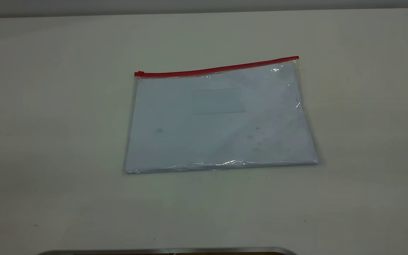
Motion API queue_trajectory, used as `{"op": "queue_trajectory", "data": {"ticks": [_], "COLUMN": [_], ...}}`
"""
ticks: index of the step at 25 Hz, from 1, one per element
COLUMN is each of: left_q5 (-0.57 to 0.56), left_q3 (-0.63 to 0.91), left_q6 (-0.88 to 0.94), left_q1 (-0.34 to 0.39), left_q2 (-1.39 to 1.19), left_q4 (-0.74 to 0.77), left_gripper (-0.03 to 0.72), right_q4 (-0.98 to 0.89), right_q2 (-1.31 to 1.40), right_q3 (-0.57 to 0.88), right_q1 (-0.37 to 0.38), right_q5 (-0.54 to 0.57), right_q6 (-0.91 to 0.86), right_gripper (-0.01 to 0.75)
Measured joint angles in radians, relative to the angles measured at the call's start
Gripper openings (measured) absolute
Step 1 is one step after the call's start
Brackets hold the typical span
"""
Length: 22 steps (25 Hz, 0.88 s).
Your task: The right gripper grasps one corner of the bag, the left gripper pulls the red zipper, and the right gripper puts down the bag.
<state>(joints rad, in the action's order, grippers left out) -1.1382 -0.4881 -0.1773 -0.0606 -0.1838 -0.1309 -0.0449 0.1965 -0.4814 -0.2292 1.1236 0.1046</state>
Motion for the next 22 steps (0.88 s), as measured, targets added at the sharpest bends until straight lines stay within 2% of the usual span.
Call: {"op": "queue_trajectory", "data": {"ticks": [5,9,12,22], "left_q5": [0.0,0.0,0.0,-0.008], "left_q3": [0.0,0.0,0.0,0.0], "left_q6": [0.0,0.0,0.0,0.0], "left_q1": [0.001,0.083,0.139,0.146], "left_q2": [0.018,0.077,0.14,0.203], "left_q4": [0.0,-0.002,-0.002,-0.002], "left_gripper": [0.475,0.475,0.475,0.475], "right_q4": [-0.001,-0.011,-0.011,-0.011], "right_q2": [-0.002,-0.047,-0.123,-0.213], "right_q3": [0.0,0.0,0.0,0.0], "right_q1": [0.012,0.134,0.194,0.203], "right_q5": [0.0,-0.001,-0.001,0.004], "right_q6": [-0.002,-0.002,-0.003,-0.003], "right_gripper": [0.458,0.458,0.458,0.458]}}
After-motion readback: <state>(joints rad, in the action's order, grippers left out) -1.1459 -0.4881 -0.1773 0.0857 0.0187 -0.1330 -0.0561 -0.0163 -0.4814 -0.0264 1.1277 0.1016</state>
